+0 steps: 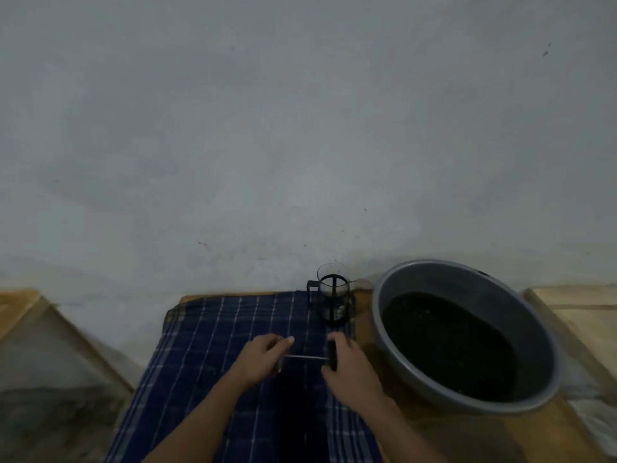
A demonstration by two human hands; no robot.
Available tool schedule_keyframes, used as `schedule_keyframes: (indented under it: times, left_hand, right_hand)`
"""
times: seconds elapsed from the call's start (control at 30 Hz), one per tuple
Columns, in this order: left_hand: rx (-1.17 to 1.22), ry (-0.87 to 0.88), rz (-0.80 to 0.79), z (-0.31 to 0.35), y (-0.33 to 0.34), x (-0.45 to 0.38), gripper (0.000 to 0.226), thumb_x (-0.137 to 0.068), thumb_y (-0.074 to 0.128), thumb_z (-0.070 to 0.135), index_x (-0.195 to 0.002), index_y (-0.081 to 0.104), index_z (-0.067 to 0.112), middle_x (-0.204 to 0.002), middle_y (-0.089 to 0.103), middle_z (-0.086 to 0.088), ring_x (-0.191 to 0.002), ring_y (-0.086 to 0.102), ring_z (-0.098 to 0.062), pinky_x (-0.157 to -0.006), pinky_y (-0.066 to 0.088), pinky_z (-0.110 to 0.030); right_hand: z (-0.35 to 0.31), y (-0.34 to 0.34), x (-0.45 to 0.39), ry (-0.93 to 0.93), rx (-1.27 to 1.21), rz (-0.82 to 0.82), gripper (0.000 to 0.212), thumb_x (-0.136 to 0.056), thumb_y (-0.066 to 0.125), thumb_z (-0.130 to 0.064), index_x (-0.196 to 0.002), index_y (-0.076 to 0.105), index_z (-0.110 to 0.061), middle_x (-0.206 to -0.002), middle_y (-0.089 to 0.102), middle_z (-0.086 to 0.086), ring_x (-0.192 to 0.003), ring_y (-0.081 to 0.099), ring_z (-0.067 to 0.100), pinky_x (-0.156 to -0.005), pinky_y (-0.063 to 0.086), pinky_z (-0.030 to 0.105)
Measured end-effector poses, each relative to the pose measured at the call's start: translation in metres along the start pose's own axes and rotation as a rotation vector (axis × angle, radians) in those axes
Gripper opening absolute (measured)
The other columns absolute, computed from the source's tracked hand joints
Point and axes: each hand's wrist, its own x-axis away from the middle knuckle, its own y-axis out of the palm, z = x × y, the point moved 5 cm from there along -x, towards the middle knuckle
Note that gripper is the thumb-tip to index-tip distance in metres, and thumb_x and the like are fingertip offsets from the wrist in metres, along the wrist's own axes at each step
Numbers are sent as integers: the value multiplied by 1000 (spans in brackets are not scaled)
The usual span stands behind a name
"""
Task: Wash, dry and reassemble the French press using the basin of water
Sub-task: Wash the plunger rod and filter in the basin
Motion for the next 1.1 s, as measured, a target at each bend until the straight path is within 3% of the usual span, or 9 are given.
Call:
schedule_keyframes:
  times: [0.03, 0.07, 0.23, 0.37, 0.57, 0.73, 0.83, 0.93, 1.1]
  left_hand:
    - [1, -185, 32, -72, -24, 9, 42, -95, 53, 46, -72, 49, 12, -63, 54, 1, -56, 53, -8, -59, 44, -20]
    - [-58, -228, 1, -87, -24, 10, 41, -95, 54, 45, -72, 48, 12, -63, 53, 1, -55, 53, -7, -57, 43, -17]
    - [-246, -287, -135, -104, -15, 17, 36, -92, 58, 48, -80, 59, 14, -78, 66, -2, -75, 63, -12, -62, 46, -21]
    - [-332, -252, -24, -79, -35, 1, 45, -94, 55, 46, -116, 62, 8, -117, 67, -11, -106, 62, -24, -86, 47, -29]
    - [-204, -98, 163, -29, -59, -55, 54, -97, 56, 32, -140, 41, 4, -137, 54, -15, -124, 53, -26, -96, 42, -27]
    - [-17, -142, 45, -23, -41, -92, 74, -94, 61, 21, -153, 18, 9, -155, 33, -14, -138, 39, -30, -107, 38, -34]
    - [-5, -160, -16, -25, -26, -102, 64, -96, 56, 17, -152, 25, 15, -151, 39, -13, -133, 44, -27, -105, 38, -33]
    - [10, -129, 144, -26, -27, -102, 28, -97, 51, 9, -126, 52, 10, -123, 62, -16, -100, 57, -21, -83, 45, -30]
    - [159, -32, 357, -28, -44, -74, 15, -94, 55, 3, -104, 65, 8, -100, 69, -7, -90, 62, -18, -75, 47, -25]
  right_hand:
    - [-12, 75, -24, 15, 28, -208, 46, -87, 61, -19, -126, 39, -29, -128, 50, -1, -107, 55, 16, -89, 52, 32]
    - [-8, 95, -27, 58, 41, -280, 46, -87, 61, -19, -126, 39, -29, -128, 51, 0, -108, 55, 16, -90, 52, 33]
    - [2, 112, -14, 124, 7, -396, 51, -86, 64, -28, -130, 38, -25, -134, 48, 2, -116, 52, 17, -97, 48, 35]
    - [-19, 79, -29, 56, -80, -270, 57, -84, 64, -45, -132, 42, -25, -134, 46, 0, -120, 49, 19, -98, 44, 32]
    - [-58, 0, -81, -28, -173, 117, 41, -89, 63, -20, -127, 48, -14, -130, 51, 3, -110, 48, 9, -94, 42, 24]
    - [-52, 6, -123, 77, -72, -24, 80, -83, 71, -22, -148, 24, -18, -153, 28, 7, -136, 37, 28, -110, 35, 44]
    - [-51, 20, -132, 111, -40, -70, 91, -81, 73, -24, -151, 15, -16, -156, 22, 6, -138, 34, 27, -111, 32, 39]
    - [-52, 26, -129, 112, -58, 15, 88, -83, 72, -26, -151, 17, -15, -155, 26, 7, -136, 37, 25, -108, 35, 35]
    - [-65, 21, -99, 37, -185, 115, 85, -81, 72, -36, -148, 23, -16, -147, 37, 7, -131, 40, 21, -102, 37, 29]
